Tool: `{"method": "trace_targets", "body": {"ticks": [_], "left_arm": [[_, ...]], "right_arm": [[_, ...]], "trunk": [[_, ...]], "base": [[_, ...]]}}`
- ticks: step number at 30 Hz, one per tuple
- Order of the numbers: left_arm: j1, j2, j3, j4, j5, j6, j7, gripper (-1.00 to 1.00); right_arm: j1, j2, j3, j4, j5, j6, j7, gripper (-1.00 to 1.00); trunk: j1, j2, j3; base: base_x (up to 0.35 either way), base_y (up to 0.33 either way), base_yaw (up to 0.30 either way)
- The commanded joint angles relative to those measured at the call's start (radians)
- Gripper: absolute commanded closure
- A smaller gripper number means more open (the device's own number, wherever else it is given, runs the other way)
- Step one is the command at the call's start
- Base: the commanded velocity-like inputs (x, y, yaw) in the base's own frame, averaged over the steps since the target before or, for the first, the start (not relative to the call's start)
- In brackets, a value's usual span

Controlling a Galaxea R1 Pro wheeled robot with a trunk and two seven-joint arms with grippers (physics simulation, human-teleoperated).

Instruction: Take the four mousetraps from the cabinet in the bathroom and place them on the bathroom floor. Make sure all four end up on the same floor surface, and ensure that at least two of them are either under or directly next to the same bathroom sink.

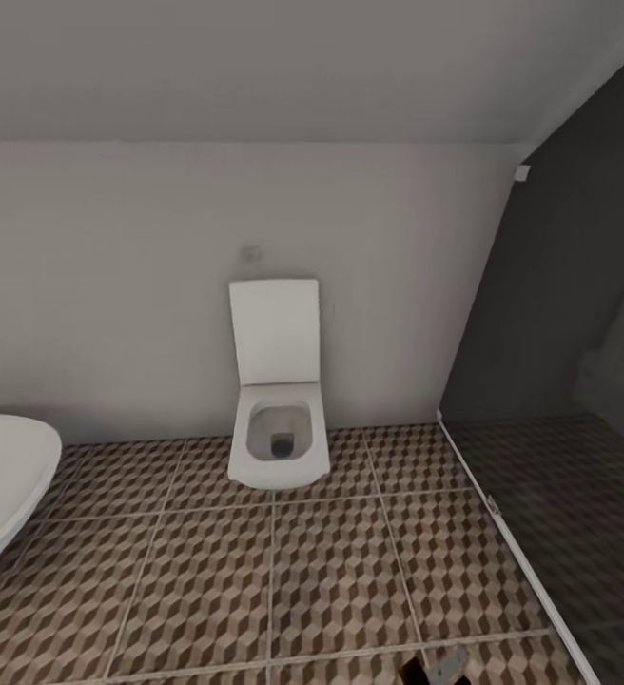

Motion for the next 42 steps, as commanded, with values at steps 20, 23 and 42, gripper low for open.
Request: {"method": "trace_targets", "body": {"ticks": [20,23,42], "left_arm": [[-0.001,-0.009,0.060,0.189,0.015,0.102,0.013,1.00],[-0.042,-0.068,0.119,0.389,0.012,0.402,0.006,1.00],[-0.438,-0.094,0.126,0.437,0.007,0.532,0.057,1.00]], "right_arm": [[-0.039,-0.002,-0.174,-0.013,-0.113,0.229,-0.321,1.00],[-0.170,0.003,-0.200,-0.016,-0.127,0.397,-0.343,1.00],[-0.573,0.015,-0.206,-0.021,-0.153,0.696,-0.350,1.00]], "trunk": [[0.000,0.000,-0.001],[0.000,0.000,-0.001],[0.000,0.000,-0.001]], "base": [[0.256,-0.014,0.000],[0.000,0.000,0.000],[0.000,0.000,0.000]]}}
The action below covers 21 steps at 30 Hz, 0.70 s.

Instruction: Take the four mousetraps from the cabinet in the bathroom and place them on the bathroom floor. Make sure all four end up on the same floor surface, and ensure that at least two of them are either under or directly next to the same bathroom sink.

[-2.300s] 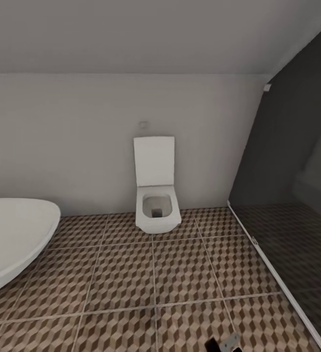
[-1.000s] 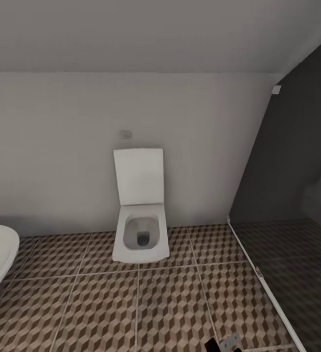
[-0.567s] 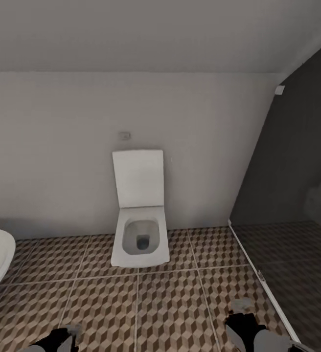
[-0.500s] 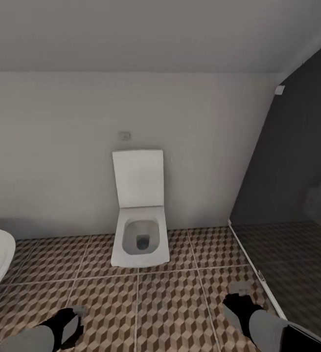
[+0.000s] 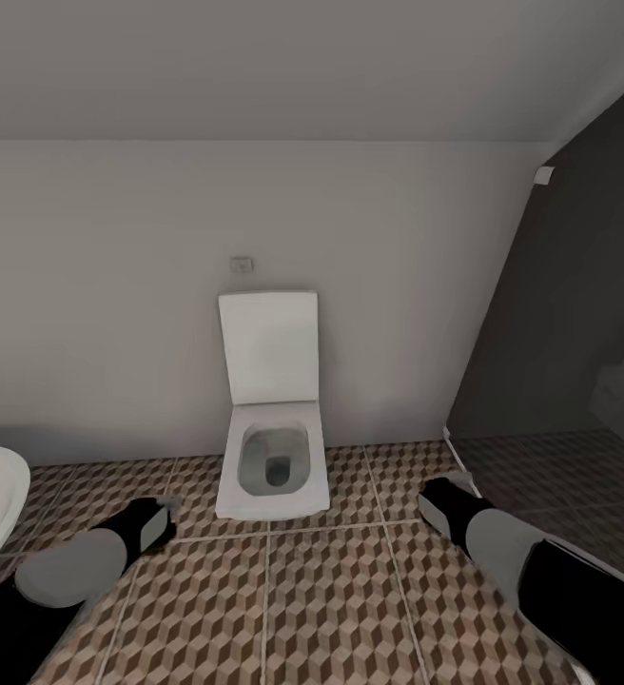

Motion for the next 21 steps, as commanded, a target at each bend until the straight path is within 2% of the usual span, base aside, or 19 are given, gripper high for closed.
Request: {"method": "trace_targets", "body": {"ticks": [1,5,11,12,17,21], "left_arm": [[-0.059,0.008,-0.007,0.000,0.011,0.007,0.004,1.00],[-0.112,0.021,-0.007,0.000,0.011,0.006,0.005,1.00],[-0.162,0.021,-0.007,-0.001,0.012,0.002,0.005,1.00],[-0.165,0.016,-0.012,-0.007,0.006,-0.004,0.003,1.00],[-0.149,-0.012,-0.004,-0.035,0.016,-0.033,0.002,1.00],[-0.130,-0.020,0.003,-0.058,0.022,-0.012,-0.001,1.00]], "right_arm": [[-0.017,0.008,0.008,-0.006,-0.016,0.007,-0.003,1.00],[-0.063,0.021,0.008,-0.025,-0.019,0.023,0.000,1.00],[-0.074,0.029,0.008,-0.076,-0.018,0.022,0.002,1.00],[-0.068,0.035,0.014,-0.070,-0.010,0.017,0.004,1.00],[-0.067,0.029,0.017,-0.069,-0.010,-0.005,0.006,1.00],[-0.050,0.026,0.018,-0.080,-0.008,-0.023,0.006,1.00]], "trunk": [[0.000,0.000,-0.001],[0.000,0.000,-0.001],[0.000,0.000,-0.001],[0.000,0.000,-0.001],[0.000,0.000,-0.001],[0.000,0.000,-0.001]], "base": [[0.000,0.000,0.000],[0.000,0.000,0.000],[0.000,0.000,0.000],[0.000,0.000,0.000],[0.000,0.000,0.000],[0.000,0.000,0.000]]}}
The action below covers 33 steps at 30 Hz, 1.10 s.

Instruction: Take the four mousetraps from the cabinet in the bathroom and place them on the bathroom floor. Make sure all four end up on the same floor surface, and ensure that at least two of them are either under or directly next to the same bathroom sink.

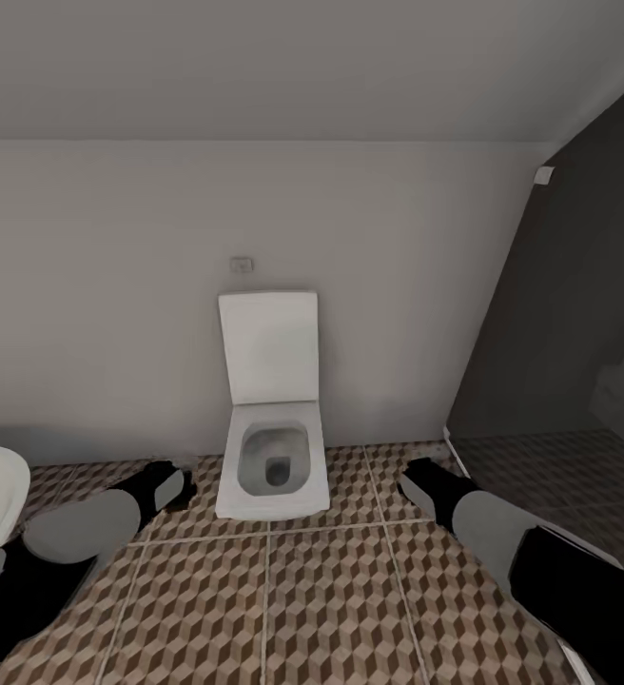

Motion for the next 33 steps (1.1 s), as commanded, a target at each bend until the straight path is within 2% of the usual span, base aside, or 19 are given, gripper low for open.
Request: {"method": "trace_targets", "body": {"ticks": [1,7,14,22,28,33], "left_arm": [[0.001,-0.002,-0.009,-0.006,0.009,0.009,0.003,1.00],[0.004,-0.002,-0.008,-0.007,0.009,0.015,0.003,1.00],[0.004,-0.001,-0.007,-0.002,0.011,0.015,0.004,1.00],[0.004,-0.001,-0.007,0.000,0.011,0.014,0.004,1.00],[0.004,-0.007,-0.008,-0.010,0.009,0.014,0.002,1.00],[0.004,-0.021,-0.008,-0.012,0.008,0.002,0.001,1.00]], "right_arm": [[0.003,0.000,0.009,-0.003,-0.010,-0.001,-0.007,1.00],[0.008,0.001,0.010,-0.004,-0.008,-0.028,-0.012,1.00],[0.008,0.001,0.010,-0.003,-0.008,-0.058,-0.012,1.00],[0.008,0.000,0.010,-0.003,-0.008,-0.059,-0.012,1.00],[0.008,-0.003,0.010,-0.004,-0.009,-0.061,-0.010,1.00],[0.008,-0.002,0.010,-0.004,-0.008,-0.061,-0.009,1.00]], "trunk": [[0.000,-0.001,-0.001],[0.000,-0.001,-0.001],[0.000,-0.001,-0.001],[0.000,-0.001,-0.001],[0.000,-0.001,-0.001],[0.000,-0.001,-0.001]], "base": [[0.000,0.000,0.000],[0.000,0.000,0.046],[0.000,0.000,0.255],[0.000,0.000,0.272],[0.000,0.000,0.045],[0.000,0.000,0.003]]}}
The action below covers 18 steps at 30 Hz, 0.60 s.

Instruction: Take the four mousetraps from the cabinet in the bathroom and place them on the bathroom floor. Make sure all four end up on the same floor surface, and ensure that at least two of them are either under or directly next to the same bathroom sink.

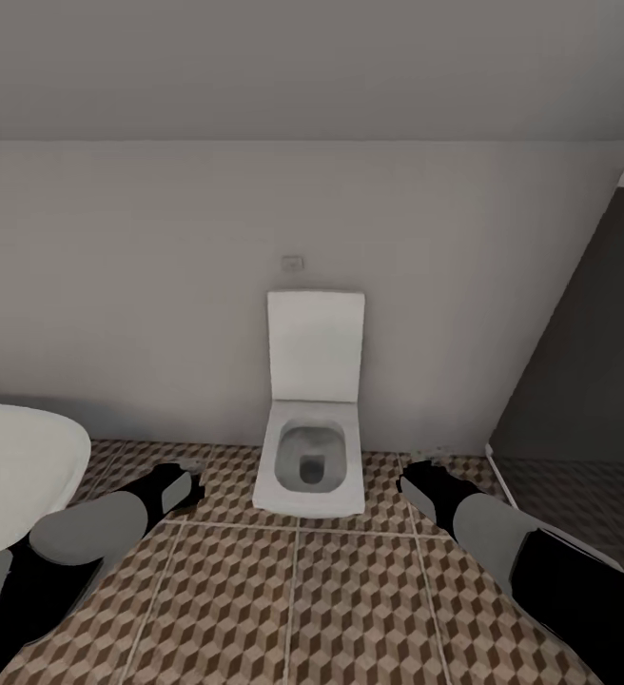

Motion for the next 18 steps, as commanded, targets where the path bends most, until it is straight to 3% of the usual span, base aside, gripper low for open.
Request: {"method": "trace_targets", "body": {"ticks": [1,6,13,18], "left_arm": [[-0.001,-0.003,-0.009,-0.001,0.009,0.002,0.004,1.00],[-0.001,-0.011,-0.009,-0.001,0.008,0.000,0.003,1.00],[-0.001,-0.012,-0.010,0.000,0.008,-0.001,0.003,1.00],[-0.001,-0.019,-0.010,-0.002,0.008,-0.006,0.002,1.00]], "right_arm": [[-0.001,0.000,0.008,-0.002,-0.010,0.004,-0.006,1.00],[-0.001,0.001,0.008,-0.002,-0.010,0.004,-0.006,1.00],[-0.001,-0.001,0.007,-0.002,-0.011,0.002,-0.005,1.00],[-0.001,0.001,0.007,-0.002,-0.011,0.002,-0.006,1.00]], "trunk": [[0.000,-0.001,-0.001],[0.000,-0.001,0.000],[0.000,-0.001,0.006],[0.000,-0.001,0.008]], "base": [[0.000,0.000,0.000],[0.000,0.000,-0.027],[0.000,0.000,-0.195],[0.000,0.000,-0.076]]}}
